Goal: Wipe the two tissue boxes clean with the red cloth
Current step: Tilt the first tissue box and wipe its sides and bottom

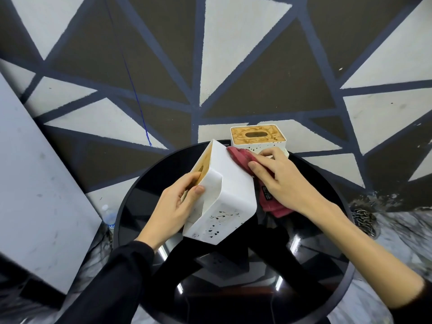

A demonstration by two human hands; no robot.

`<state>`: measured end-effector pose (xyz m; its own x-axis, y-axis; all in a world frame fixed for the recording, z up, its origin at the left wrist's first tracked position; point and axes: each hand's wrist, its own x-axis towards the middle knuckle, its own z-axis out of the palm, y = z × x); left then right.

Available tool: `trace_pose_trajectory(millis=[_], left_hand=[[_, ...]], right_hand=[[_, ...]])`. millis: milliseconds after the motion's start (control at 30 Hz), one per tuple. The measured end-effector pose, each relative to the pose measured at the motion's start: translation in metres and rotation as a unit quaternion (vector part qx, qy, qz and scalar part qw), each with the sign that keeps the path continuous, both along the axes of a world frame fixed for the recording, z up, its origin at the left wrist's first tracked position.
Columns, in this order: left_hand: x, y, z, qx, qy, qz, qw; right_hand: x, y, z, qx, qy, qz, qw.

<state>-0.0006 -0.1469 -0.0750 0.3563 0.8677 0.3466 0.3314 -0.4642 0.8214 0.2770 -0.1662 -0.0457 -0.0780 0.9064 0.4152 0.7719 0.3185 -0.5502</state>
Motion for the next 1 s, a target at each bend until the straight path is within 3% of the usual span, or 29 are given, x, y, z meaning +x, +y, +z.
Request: trace_pose_trajectory(millis=[267, 567, 1000], left_hand=[[0.000, 0.001, 0.001, -0.010, -0.005, -0.006, 1.000], [-0.002, -0.002, 0.003, -0.036, -0.019, -0.032, 0.999], [-0.006, -0.001, 0.003, -0.054, -0.017, -0.047, 0.997]], right_hand=[[-0.009, -0.044, -0.014, 0.052, 0.015, 0.049, 0.997], [0.012, -0.027, -0.021, -0.005, 0.013, -0.023, 1.000], [-0.001, -0.027, 0.004, 0.009, -0.029, 0.037, 0.999]])
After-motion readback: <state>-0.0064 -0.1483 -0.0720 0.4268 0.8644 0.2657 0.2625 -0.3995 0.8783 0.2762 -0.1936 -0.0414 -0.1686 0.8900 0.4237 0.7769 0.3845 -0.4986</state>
